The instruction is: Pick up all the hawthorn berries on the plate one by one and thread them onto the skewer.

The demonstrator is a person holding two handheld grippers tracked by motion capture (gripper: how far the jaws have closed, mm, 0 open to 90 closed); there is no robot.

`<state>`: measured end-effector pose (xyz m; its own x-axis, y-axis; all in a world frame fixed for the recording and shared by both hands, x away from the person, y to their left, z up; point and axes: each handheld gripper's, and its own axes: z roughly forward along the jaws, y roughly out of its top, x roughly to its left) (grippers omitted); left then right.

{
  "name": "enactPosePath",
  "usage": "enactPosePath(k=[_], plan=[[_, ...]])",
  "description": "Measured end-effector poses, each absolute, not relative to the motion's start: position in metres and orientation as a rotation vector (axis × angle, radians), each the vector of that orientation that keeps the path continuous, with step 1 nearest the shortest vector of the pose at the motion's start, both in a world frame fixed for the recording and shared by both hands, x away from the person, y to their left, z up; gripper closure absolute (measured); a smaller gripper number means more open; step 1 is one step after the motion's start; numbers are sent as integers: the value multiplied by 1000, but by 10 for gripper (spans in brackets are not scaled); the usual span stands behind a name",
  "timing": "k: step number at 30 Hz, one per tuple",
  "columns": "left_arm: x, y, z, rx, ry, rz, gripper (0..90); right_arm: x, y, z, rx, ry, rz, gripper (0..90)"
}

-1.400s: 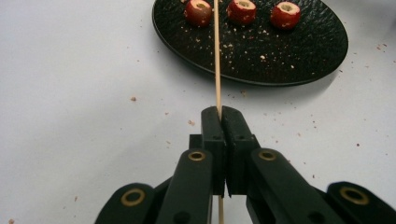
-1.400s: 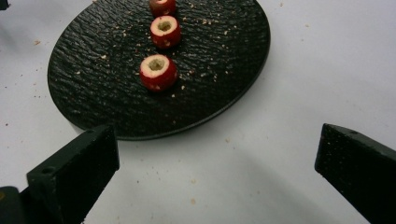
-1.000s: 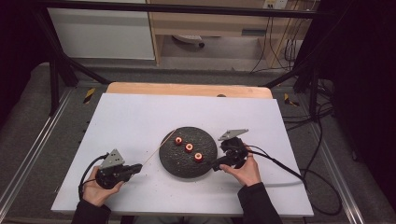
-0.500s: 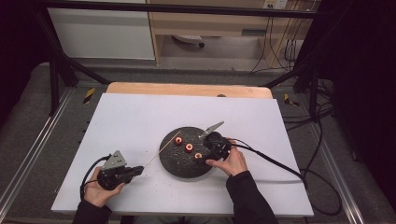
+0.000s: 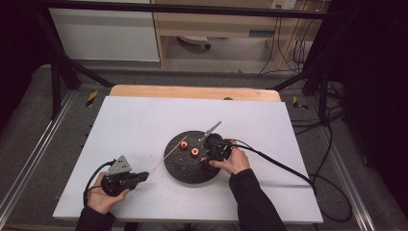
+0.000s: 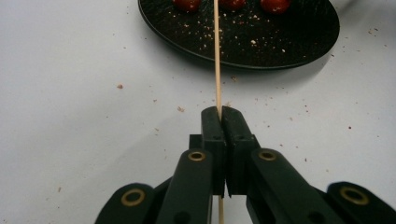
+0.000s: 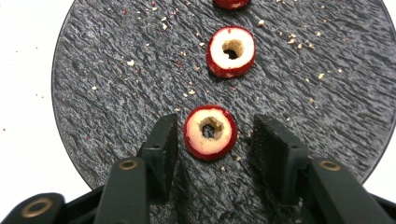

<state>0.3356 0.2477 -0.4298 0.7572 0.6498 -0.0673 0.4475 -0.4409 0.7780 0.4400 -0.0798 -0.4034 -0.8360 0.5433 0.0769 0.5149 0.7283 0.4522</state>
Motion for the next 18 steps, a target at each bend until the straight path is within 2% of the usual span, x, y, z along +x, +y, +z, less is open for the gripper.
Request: enactPosePath(k=[10,18], plan=[[336,248,-430,2112,820,304,886,447,-73,-410,865,2935,643,596],[336,247,-430,2116,817,308,886,450,-74,-409,912,2945,643,604]])
